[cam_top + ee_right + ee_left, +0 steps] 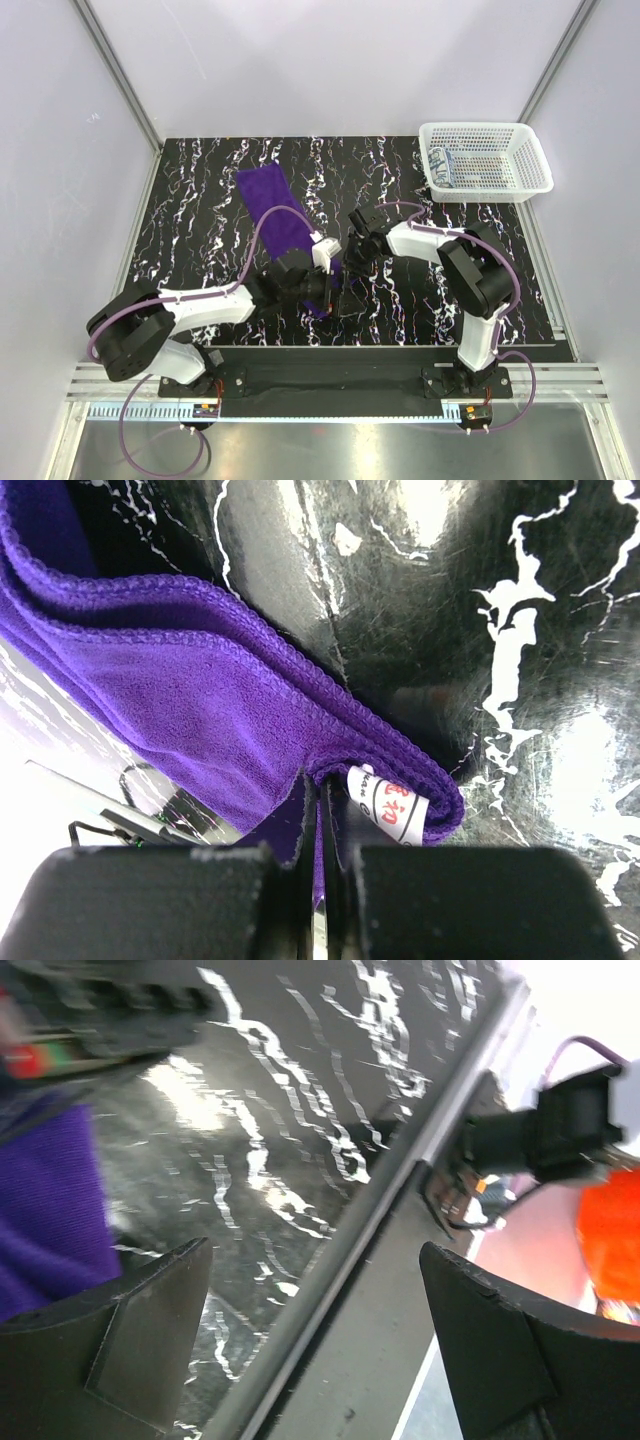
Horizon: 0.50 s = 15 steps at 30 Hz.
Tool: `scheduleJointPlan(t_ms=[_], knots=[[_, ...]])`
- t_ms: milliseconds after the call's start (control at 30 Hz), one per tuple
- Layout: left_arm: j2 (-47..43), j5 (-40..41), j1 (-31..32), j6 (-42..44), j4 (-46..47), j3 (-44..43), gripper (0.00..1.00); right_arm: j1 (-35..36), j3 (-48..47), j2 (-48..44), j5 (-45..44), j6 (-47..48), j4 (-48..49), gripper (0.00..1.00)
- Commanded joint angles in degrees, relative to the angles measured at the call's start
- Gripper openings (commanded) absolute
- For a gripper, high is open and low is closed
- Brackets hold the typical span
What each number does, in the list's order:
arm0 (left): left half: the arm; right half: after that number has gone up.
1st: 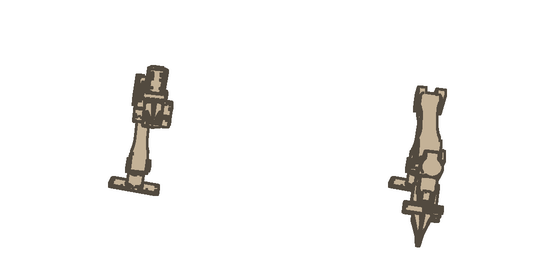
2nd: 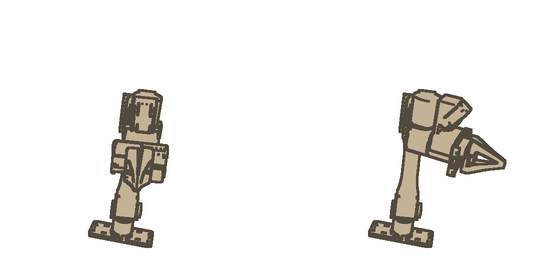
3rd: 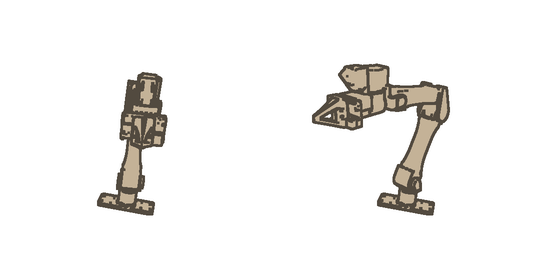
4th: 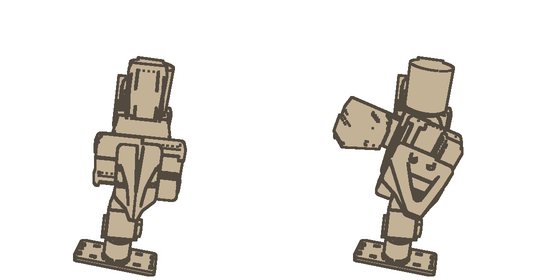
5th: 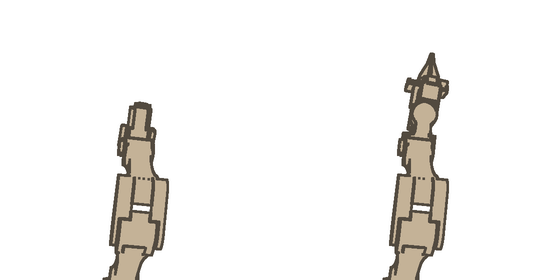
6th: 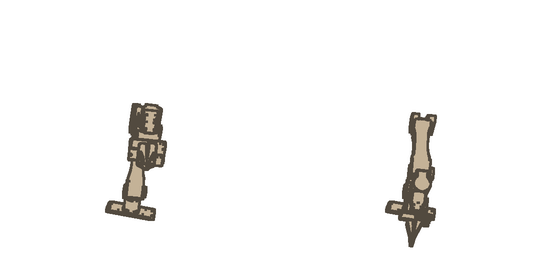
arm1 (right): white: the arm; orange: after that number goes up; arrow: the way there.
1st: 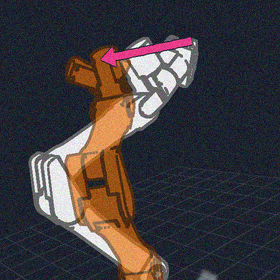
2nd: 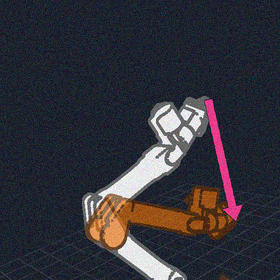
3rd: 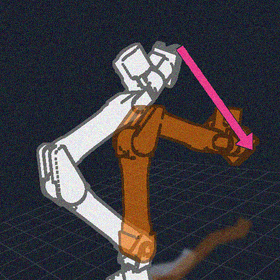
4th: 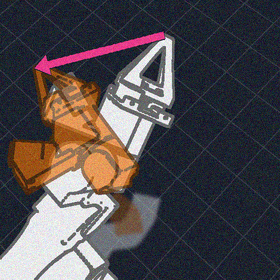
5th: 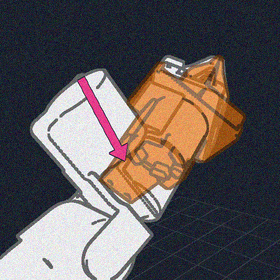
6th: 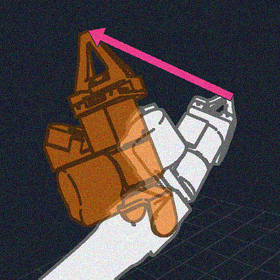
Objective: Roll the towels
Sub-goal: Roll the towel
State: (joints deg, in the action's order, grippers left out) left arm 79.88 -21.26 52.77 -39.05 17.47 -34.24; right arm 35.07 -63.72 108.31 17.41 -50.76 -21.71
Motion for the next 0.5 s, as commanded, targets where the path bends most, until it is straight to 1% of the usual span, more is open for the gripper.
scheduleJointPlan(t_ms=[0,267,467], knots=[[-0.69,6.66,0.14,1.60,0.37,0.92,0.89,0.35,4.74,1.90,-4.58,1.72,-1.66,0.00],[1.07,11.93,0.14,0.46,-0.16,3.04,0.86,0.26,6.86,0.85,-4.49,1.98,-1.49,0.00],[-1.91,17.38,0.05,0.29,-4.02,4.44,0.85,0.35,6.51,0.23,-5.01,2.25,-2.89,0.00]])
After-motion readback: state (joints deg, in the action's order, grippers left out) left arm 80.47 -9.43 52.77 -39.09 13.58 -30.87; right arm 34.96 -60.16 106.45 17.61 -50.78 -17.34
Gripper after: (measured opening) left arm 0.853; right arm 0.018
